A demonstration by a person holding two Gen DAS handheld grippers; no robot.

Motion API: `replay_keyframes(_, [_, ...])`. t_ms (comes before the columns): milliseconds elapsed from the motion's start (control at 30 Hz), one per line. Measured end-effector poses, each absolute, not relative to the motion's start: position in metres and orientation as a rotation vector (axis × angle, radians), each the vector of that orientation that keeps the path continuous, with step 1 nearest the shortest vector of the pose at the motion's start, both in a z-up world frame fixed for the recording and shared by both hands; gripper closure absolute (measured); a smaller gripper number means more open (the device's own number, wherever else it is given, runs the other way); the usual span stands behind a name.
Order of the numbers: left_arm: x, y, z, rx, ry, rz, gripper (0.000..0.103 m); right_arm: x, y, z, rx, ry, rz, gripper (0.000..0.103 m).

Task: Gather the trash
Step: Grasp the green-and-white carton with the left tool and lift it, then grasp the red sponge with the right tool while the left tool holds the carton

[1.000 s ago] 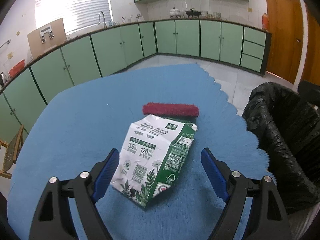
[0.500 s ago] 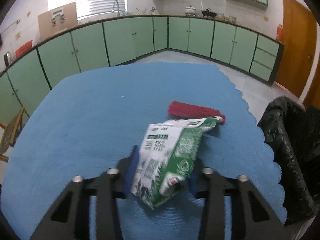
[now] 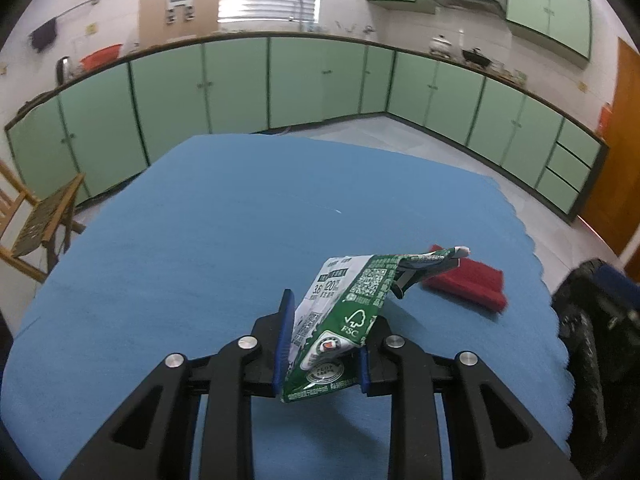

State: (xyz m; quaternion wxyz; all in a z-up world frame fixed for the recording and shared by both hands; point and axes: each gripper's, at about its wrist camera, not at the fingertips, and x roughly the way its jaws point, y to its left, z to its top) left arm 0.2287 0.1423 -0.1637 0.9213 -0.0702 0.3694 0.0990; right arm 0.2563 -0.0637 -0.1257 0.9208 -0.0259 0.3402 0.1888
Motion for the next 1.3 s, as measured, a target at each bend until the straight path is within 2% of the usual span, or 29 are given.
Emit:
replay_keyframes(333, [0.238,0.162,-0.167,-0.156,0.749,0.281,0.077,0.292,-0.032,-0.156,-0.048,0.783,0.389,0.024])
replay_keyframes(400, [0.238,0.162,-0.167,-0.16,0.747,0.289,0.077,0.298,-0.026,-0.161,-0.046,0.806,0.377,0.016])
replay_keyframes(567, [0.241,0.169,-0.172,-0.166,0.753,0.291,0.077,0.311,-0.012,-0.175,-0.043,0.858,0.36,0.014])
replay_keyframes(867, [0.244,0.173,-0.18,-0.181,0.769,0.28,0.077,0.327,0.003,-0.188,-0.059,0.938,0.32,0.014])
replay_keyframes(1300, [0.245,0.18,-0.181,-0.188,0.768,0.272,0.077,0.325,-0.001,-0.185,-0.048,0.931,0.325,0.018])
